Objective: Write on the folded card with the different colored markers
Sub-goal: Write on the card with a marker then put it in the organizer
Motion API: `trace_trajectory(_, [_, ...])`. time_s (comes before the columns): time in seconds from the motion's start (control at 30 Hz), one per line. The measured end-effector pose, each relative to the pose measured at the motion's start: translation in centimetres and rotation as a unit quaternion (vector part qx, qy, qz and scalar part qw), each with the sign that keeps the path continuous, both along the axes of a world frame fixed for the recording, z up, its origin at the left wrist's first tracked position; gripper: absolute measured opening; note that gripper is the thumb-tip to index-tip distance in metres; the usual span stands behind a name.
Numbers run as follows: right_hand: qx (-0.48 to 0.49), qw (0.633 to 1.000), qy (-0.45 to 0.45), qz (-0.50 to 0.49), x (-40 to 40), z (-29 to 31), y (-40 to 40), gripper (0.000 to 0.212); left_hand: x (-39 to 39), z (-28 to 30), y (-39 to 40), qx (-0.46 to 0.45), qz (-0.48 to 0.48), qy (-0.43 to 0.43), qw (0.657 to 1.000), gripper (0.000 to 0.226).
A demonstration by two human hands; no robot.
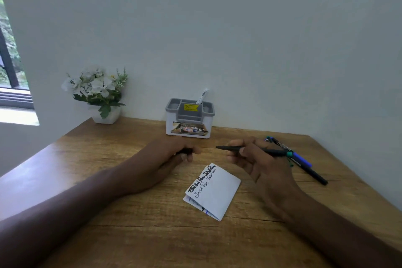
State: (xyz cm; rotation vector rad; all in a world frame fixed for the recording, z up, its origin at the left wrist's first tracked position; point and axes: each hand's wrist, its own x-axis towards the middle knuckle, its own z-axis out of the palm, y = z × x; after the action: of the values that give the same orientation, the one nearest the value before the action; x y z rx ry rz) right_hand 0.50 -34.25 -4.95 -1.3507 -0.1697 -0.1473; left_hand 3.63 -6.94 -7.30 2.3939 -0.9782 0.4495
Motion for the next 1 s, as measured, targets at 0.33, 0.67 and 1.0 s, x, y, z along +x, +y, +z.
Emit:
trace_trajectory(0.33, [-0.120,0.991,-0.067,-0.001,-1.0,0.2,0.2,0.013,0.1,0.7,0.0,-0.010,0.032,-0.003,0.999,0.036])
trace_trajectory(0.67, [-0.143,0.987,-0.064,0.026,-1.1,0.3,0.6,0.012,-0.1,0.7,-0.4,-0.016,0.012,0.002,1.000,0.036])
trace_trajectory(1.0, [-0.251,0.964,-0.063,0.053,-1.9,0.6,1.2,0.014,-0.5,0.5,-0.9,0.009,0.001,-0.071,0.997,0.033])
